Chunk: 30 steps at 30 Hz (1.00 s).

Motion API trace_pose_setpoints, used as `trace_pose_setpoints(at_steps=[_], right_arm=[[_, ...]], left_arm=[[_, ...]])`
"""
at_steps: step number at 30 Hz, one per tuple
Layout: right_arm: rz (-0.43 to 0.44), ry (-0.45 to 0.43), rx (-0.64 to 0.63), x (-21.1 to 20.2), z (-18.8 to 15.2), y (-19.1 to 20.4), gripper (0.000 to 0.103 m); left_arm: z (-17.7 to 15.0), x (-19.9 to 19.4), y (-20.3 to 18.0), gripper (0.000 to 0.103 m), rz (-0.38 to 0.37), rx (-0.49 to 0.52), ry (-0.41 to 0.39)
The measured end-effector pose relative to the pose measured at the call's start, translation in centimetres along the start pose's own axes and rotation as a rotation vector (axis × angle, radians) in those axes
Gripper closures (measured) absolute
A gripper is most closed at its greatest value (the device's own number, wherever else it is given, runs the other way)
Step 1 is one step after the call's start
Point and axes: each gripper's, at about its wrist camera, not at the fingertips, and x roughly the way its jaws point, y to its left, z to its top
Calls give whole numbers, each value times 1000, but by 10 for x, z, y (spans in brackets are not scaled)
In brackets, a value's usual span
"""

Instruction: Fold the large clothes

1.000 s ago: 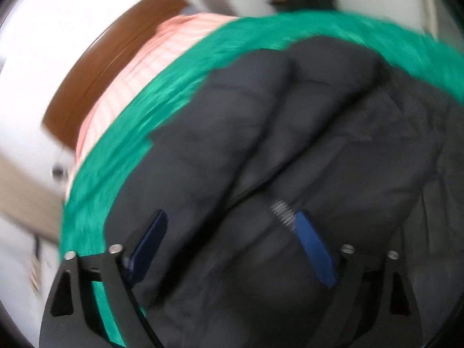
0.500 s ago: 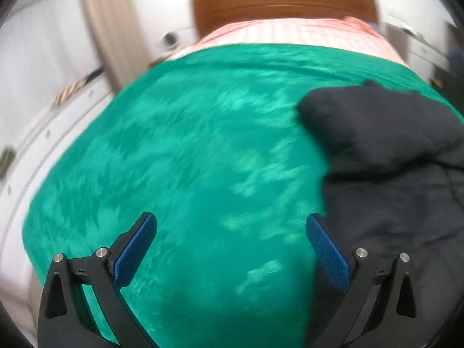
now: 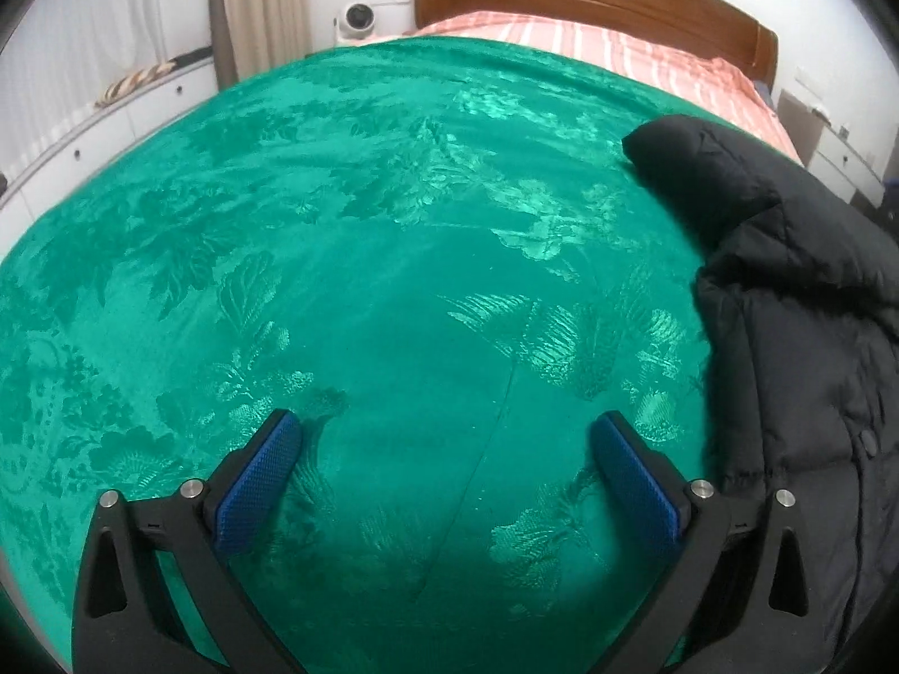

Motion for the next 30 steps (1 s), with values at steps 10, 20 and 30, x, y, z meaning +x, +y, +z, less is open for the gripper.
trace_pose_setpoints(at_steps=[10, 20, 30], right_arm=[[241, -46, -118, -64, 53, 62, 10], [721, 354, 167, 78, 158, 221, 30], [656, 226, 200, 36, 134, 231, 89]], left_arm=[[-6, 2, -5, 0, 47, 19, -63], [-7, 0, -3, 0, 43, 14, -70], [-9, -1, -1, 0, 38, 9, -87]])
